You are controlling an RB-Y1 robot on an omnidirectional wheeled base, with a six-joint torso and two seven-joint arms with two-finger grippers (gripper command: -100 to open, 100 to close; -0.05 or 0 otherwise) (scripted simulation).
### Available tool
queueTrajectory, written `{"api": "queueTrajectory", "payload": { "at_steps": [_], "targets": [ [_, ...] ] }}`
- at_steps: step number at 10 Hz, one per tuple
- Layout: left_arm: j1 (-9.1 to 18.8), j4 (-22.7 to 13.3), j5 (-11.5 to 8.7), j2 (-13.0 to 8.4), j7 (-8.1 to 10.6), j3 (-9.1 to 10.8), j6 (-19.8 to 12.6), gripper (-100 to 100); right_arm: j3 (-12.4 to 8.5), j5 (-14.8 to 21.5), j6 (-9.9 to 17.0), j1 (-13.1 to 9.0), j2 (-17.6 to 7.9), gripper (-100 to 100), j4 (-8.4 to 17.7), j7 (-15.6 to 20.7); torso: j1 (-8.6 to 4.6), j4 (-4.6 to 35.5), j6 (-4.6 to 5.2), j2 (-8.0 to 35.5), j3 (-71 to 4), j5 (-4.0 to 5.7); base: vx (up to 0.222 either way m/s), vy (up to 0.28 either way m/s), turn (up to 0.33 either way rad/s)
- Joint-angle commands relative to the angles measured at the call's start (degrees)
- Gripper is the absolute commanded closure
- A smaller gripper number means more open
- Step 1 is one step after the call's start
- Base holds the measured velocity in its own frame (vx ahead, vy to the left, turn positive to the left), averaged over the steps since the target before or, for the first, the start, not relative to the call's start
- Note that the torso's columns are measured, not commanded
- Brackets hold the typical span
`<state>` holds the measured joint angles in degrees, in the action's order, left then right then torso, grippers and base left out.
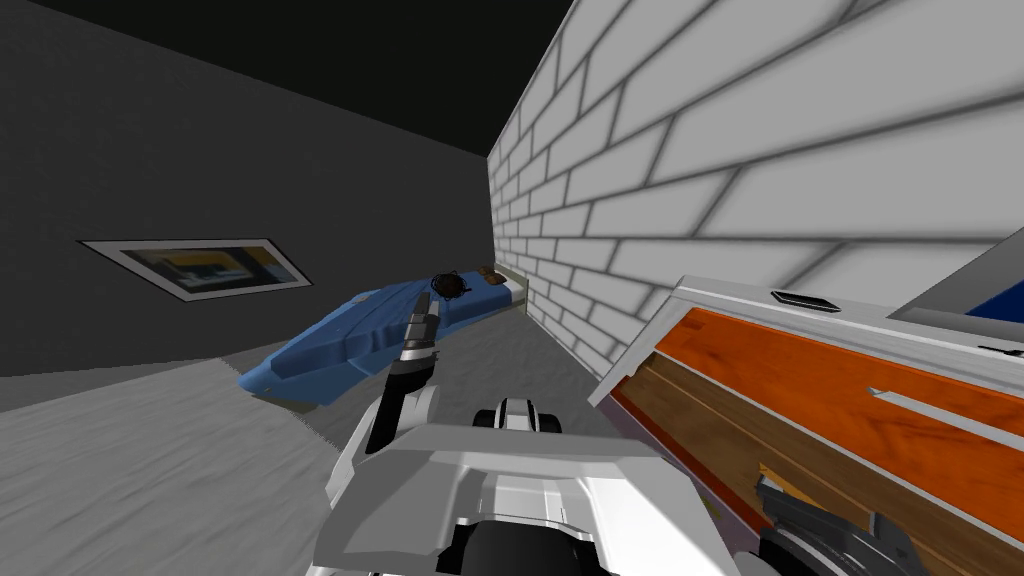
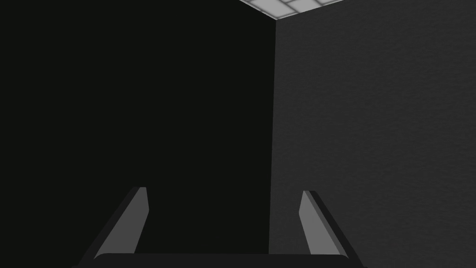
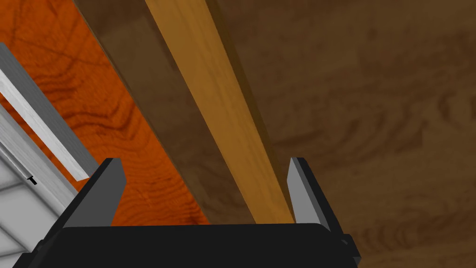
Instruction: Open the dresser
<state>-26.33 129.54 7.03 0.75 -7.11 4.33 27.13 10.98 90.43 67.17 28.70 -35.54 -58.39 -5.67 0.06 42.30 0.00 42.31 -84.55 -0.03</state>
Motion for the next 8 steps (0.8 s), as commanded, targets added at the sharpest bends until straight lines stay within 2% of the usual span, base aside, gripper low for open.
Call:
{"api": "queueTrajectory", "payload": {
  "at_steps": [1, 2, 3, 4, 8],
  "targets": [
    [0.0, 0.0, 0.0, 0.0, 0.0, 0.0, 0.0, 0, -1.47, -1.69, -2.58, 0.67, -3.21, -100, -1.06, -0.24, 0.15, 0.05, 0.0, 0.09, 0.0, -0.16, -0.008, 0.095, 0.003],
    [0.0, 0.0, 0.0, 0.0, 0.0, 0.0, 0.0, 0, -2.07, -2.39, -3.61, 0.95, -4.51, -100, -1.55, -0.3, 0.32, 0.07, 0.04, 0.11, -0.03, -0.34, -0.02, 0.101, 0.0],
    [0.0, 0.0, 0.0, 0.0, 0.0, 0.0, 0.0, 0, -1.47, -2.04, -3.27, 1.15, -3.47, -100, -1.51, -0.19, 0.53, 0.11, 0.07, 0.18, -0.05, -0.55, -0.012, 0.039, -0.006],
    [0.0, 0.0, 0.0, 0.0, 0.0, 0.0, 0.0, 0, -1.44, -2.17, -3.66, 1.26, -3.48, 0, -1.59, -0.13, 0.44, 0.1, 0.03, 0.13, -0.05, -0.48, -0.002, 0.006, 0.0],
    [0.0, 0.0, 0.0, -0.01, 0.0, 0.01, 0.0, 0, -1.06, -2.23, -4.15, 1.4, -3.05, 0, -1.45, -0.07, 0.17, 0.03, 0.0, 0.01, -0.05, -0.19, 0.0, 0.0, 0.0]
  ]
}}
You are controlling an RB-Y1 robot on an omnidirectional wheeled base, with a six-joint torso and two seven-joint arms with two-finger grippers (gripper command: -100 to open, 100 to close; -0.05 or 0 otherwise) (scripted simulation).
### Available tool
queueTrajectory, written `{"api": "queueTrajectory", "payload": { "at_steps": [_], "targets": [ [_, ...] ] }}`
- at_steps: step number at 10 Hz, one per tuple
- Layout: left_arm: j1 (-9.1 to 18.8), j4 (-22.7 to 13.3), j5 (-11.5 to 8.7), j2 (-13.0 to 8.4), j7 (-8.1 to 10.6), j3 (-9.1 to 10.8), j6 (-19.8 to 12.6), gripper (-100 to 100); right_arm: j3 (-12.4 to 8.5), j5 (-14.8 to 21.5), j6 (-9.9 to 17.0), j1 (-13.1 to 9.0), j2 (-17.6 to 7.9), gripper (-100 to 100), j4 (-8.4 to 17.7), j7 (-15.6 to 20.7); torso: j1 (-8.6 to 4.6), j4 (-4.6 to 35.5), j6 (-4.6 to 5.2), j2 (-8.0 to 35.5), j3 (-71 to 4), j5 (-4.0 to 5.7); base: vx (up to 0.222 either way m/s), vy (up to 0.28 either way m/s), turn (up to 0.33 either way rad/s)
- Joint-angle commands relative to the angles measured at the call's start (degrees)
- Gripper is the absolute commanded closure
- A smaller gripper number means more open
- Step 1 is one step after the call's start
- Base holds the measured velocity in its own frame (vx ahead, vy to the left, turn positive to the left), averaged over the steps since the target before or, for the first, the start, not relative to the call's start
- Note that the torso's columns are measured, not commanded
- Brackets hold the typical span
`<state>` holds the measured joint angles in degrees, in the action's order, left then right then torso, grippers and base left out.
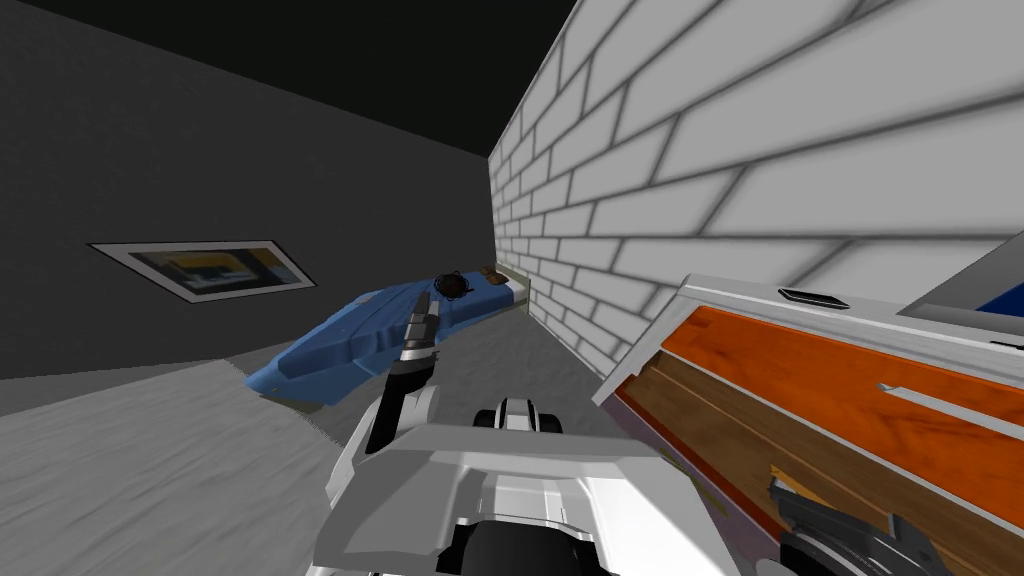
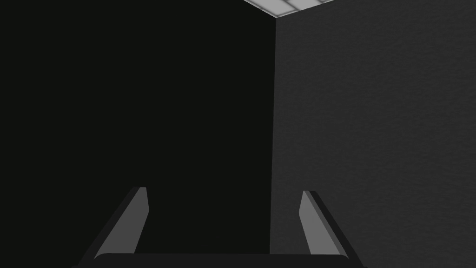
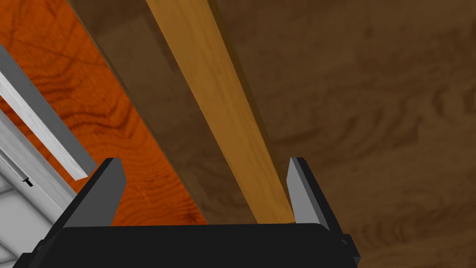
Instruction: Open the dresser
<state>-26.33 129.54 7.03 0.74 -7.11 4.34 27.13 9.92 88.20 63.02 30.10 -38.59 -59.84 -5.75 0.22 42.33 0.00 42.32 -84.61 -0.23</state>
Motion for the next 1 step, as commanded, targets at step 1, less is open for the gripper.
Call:
{"api": "queueTrajectory", "payload": {
  "at_steps": [1],
  "targets": [
    [0.0, 0.0, 0.0, 0.0, 0.0, 0.0, 0.0, 0, 0.05, -0.01, -0.07, 0.02, 0.05, 0, 0.02, 0.01, -0.04, -0.01, 0.0, 0.0, 0.01, 0.04, 0.0, 0.0, 0.0]
  ]
}}
